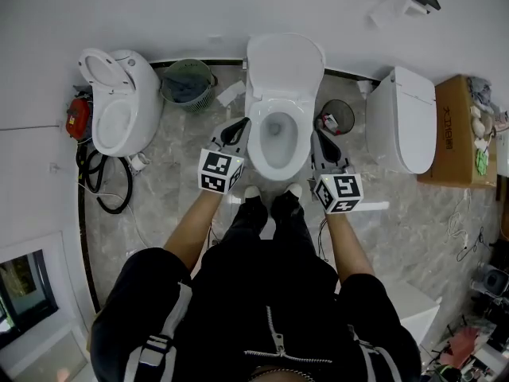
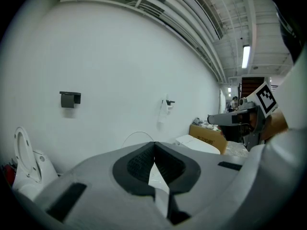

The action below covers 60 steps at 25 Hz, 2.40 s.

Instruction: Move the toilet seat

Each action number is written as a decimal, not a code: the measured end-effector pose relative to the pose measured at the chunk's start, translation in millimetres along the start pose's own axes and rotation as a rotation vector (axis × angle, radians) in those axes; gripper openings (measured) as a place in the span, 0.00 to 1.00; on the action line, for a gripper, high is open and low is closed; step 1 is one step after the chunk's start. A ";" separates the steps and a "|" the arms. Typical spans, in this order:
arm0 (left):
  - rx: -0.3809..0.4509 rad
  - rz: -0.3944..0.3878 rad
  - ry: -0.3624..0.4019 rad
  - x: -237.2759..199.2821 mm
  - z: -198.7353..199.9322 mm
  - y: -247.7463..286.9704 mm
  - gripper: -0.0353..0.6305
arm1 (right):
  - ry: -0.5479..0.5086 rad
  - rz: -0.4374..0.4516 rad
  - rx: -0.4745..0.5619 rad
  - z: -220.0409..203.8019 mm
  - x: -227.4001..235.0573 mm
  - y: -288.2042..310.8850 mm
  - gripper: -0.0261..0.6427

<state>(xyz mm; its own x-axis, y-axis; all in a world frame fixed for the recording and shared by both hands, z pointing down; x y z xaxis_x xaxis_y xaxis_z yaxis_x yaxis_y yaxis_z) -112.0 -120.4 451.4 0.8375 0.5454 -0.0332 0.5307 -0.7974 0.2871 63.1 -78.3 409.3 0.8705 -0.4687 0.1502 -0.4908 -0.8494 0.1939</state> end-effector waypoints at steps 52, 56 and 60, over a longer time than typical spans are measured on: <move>-0.703 0.164 -0.749 1.7 -510.1 128.2 0.52 | 0.894 -0.291 -0.523 -542.2 186.1 46.0 0.42; -0.736 0.175 -0.854 4.5 -545.1 134.2 0.52 | 0.916 -0.289 -0.559 -573.2 189.1 50.4 0.43; -0.763 0.177 -0.887 6.8 -567.6 140.9 0.49 | 0.963 -0.297 -0.585 -597.8 186.3 52.2 0.45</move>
<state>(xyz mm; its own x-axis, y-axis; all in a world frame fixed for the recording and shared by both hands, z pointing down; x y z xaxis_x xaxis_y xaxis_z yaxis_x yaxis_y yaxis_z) -105.4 -82.6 1035.1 0.8485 -0.1669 -0.5022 0.4352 -0.3198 0.8416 177.7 -65.0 1026.9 0.6896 0.3214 0.6490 -0.4325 -0.5360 0.7250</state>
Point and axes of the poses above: the fingertips, and each gripper's own axes: y forward along the fingers, x to its right, z out of its top, the point moved 1 cm from there along -y, backward along the fingers, and after that the axes turned 6 degrees about z, right-handed, at the moved point
